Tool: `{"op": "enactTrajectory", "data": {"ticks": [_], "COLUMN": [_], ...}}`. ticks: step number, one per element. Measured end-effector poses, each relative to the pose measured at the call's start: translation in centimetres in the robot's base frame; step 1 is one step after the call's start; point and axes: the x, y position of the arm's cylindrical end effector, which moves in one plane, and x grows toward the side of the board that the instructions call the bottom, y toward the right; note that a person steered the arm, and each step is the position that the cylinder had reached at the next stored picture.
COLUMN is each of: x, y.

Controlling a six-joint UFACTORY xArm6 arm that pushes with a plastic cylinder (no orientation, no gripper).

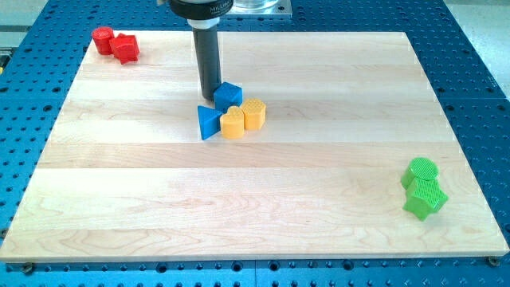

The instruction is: Move the cube closer to the triangle

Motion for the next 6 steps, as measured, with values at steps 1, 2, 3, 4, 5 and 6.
{"op": "enactTrajectory", "data": {"ticks": [1,2,3,4,5,6], "x": [-6.1,-4.3,0.0,1.3,-2.2,-1.6], "y": [5.1,1.8,-0.8,0.1,2.5,5.7]}}
